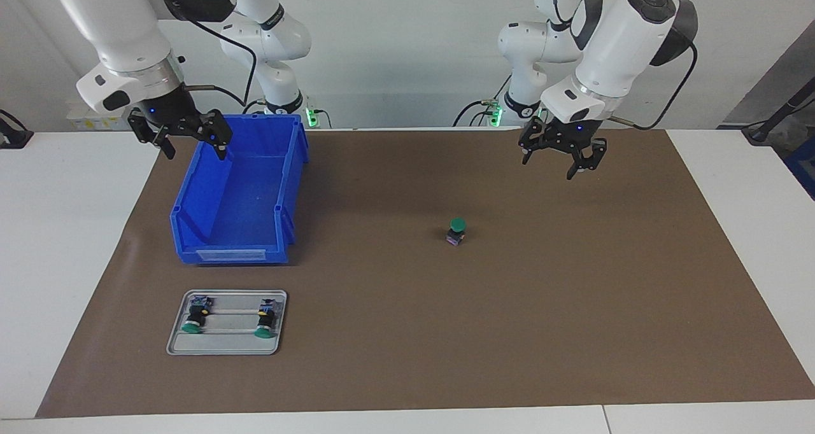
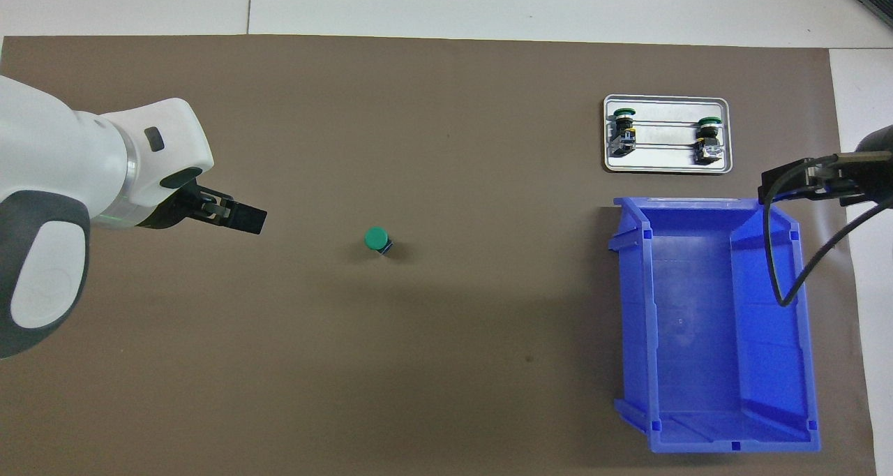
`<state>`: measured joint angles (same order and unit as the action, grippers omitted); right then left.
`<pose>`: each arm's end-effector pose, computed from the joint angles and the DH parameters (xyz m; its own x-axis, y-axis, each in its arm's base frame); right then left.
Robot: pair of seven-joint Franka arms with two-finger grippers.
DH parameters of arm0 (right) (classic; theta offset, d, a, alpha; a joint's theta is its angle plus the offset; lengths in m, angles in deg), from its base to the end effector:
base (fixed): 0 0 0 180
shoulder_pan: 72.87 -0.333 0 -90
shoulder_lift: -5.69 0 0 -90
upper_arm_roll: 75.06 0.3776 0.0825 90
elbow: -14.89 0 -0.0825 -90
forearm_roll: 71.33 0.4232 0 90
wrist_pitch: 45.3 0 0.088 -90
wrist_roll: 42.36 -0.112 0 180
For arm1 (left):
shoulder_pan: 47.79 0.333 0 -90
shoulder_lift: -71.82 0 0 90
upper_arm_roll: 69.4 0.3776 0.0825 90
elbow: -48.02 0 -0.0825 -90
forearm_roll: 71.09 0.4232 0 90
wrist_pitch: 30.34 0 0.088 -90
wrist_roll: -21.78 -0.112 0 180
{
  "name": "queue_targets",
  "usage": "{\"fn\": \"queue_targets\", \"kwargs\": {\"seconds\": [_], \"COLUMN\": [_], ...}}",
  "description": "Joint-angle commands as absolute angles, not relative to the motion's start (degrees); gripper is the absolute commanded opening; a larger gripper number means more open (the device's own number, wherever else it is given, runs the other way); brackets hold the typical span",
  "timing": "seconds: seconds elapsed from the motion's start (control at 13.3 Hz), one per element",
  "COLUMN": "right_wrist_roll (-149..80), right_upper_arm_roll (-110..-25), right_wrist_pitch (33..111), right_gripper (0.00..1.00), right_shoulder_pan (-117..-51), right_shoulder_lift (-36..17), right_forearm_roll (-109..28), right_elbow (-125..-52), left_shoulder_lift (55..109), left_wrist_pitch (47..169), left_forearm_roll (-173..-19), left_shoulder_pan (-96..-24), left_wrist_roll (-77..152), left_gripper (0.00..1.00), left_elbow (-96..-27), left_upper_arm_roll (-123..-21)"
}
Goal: Place and press button with both arms
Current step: 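Close the left gripper and lower it toward the green button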
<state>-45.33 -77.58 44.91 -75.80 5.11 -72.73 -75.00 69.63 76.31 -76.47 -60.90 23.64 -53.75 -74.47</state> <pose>0.5977 0.0017 0.6764 0.9990 -0.0446 -0.0032 -0.0445 -0.9987 0.0251 0.5676 -0.1955 0.6243 0.9600 -0.2534 0.1188 -0.2648 -0.9598 0.0930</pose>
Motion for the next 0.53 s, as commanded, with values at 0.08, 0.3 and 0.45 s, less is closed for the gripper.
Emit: {"fn": "queue_targets", "kwargs": {"seconds": [0.08,0.3,0.45], "right_wrist_roll": [-45.7,-45.7,-45.7], "right_upper_arm_roll": [-77.3,-77.3,-77.3], "right_wrist_pitch": [45.1,45.1,45.1], "right_gripper": [1.00,1.00,1.00], "right_shoulder_pan": [-75.5,-75.5,-75.5], "right_shoulder_lift": [6.1,6.1,6.1], "right_forearm_roll": [-72.5,-72.5,-72.5], "right_elbow": [-76.1,-76.2,-76.2], "left_shoulder_lift": [72.1,77.7,79.1], "left_wrist_pitch": [80.5,83.5,86.2], "left_forearm_roll": [-74.3,-70.3,-70.3], "left_shoulder_pan": [-65.1,-70.2,-71.5], "left_wrist_roll": [33.0,42.0,43.8], "left_gripper": [0.91,0.56,0.22], "left_elbow": [-55.1,-55.0,-55.8], "left_upper_arm_roll": [-74.2,-74.2,-74.3]}}
